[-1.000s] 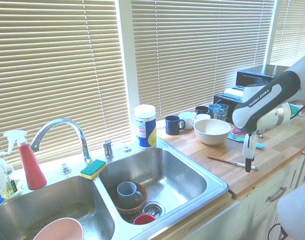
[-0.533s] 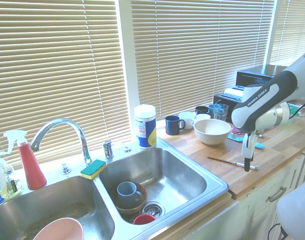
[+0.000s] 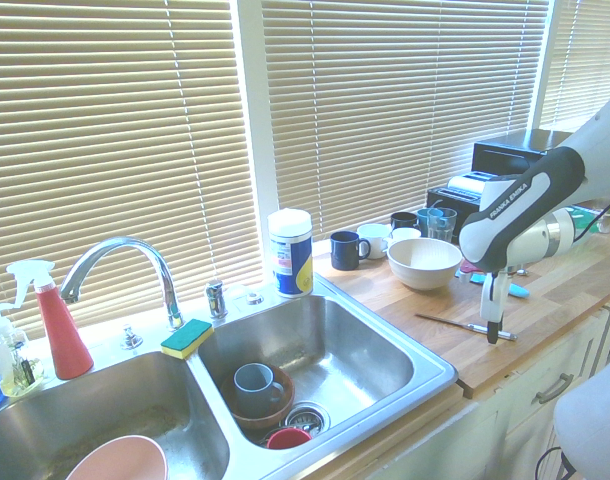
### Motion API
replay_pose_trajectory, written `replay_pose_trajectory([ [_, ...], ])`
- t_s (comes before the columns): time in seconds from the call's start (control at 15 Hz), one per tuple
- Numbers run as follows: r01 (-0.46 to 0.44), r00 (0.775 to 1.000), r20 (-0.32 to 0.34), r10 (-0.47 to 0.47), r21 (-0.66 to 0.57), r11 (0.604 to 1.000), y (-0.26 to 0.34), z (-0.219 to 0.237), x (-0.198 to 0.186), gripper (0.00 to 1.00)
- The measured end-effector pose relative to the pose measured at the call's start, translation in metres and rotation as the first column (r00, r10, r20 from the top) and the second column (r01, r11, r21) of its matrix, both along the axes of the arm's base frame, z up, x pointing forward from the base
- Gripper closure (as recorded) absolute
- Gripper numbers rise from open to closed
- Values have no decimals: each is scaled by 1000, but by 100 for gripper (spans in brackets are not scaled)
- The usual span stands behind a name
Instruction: Put the knife into the sink
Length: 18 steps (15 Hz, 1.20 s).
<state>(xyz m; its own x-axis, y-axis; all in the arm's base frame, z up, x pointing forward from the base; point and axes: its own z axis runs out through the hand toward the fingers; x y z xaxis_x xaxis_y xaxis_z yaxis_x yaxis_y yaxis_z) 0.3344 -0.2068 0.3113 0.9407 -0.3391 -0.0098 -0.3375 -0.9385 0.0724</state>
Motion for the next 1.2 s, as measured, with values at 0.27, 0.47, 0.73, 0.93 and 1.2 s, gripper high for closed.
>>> replay_pose_trajectory([
  [0.27, 0, 1000, 1, 0, 0, 1000, 0, 0, 0, 100],
  [0.47, 0, 1000, 4, 0, -2, 1000, 0, 1, 1, 100],
  [0.73, 57, 998, 17, -57, 17, 998, -2, 8, 3, 100],
  [0.93, 187, 980, 56, -189, 39, 982, 4, 52, 22, 100],
  [1.2, 412, 906, 99, -412, 17, 911, 75, 98, 53, 100],
])
